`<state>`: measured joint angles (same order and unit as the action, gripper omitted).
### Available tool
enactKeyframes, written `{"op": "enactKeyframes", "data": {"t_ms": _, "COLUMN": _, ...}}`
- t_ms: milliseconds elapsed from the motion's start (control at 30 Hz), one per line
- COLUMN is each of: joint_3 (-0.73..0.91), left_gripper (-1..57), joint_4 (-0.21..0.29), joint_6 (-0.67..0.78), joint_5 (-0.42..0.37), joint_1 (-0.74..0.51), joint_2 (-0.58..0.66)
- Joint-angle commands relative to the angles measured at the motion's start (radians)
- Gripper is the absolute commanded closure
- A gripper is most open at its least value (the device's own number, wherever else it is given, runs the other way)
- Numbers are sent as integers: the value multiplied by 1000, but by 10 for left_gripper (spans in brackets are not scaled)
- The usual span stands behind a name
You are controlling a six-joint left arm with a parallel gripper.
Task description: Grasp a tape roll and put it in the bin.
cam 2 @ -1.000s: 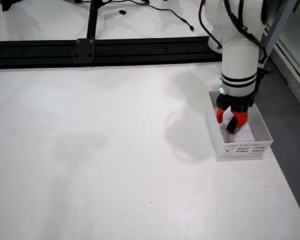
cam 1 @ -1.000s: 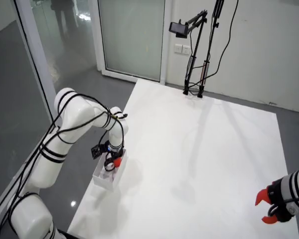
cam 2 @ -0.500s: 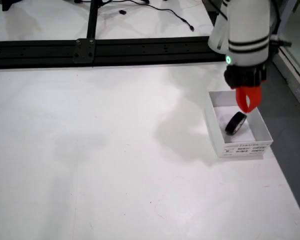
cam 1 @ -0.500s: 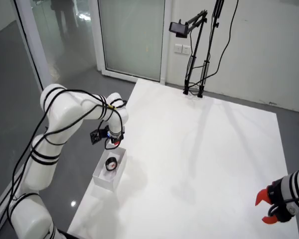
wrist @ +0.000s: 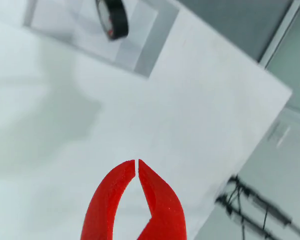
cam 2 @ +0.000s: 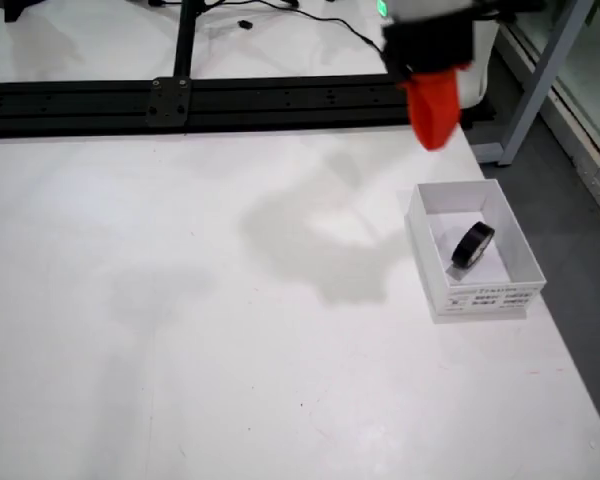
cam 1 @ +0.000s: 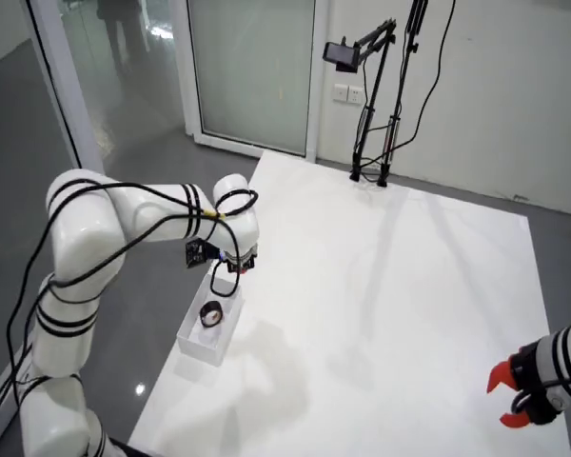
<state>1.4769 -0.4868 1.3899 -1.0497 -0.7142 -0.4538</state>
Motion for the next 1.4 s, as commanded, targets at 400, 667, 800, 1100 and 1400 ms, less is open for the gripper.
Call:
{"op": "enactKeyframes", "data": {"t_ms": 400, "joint_3": -4, "left_gripper": 570, "joint_4": 280, "joint_6": 0, "joint_5": -176, "joint_1": -511, "joint_2": 270}}
{"op": "enactKeyframes", "data": {"t_ms": 667, "joint_3": -7, "left_gripper": 570, "joint_4": 341, "joint_6": 0, "joint_5": -176, "joint_1": -599, "joint_2": 299}}
{"op": "enactKeyframes", "data": {"t_ms": 800, "joint_3": -12, "left_gripper": 570, "joint_4": 344, "joint_6": 0, "joint_5": -177, "joint_1": -623, "joint_2": 322}}
{"op": "enactKeyframes", "data": {"t_ms": 1100, "joint_3": -12, "left_gripper": 570, "joint_4": 347, "joint_6": 0, "joint_5": -194, "joint_1": -634, "joint_2": 357}}
{"op": "enactKeyframes", "data": {"t_ms": 1400, "joint_3": -12, "left_gripper": 570, "joint_4": 344, "joint_6": 0, "joint_5": -196, "joint_1": -611, "joint_2": 356}}
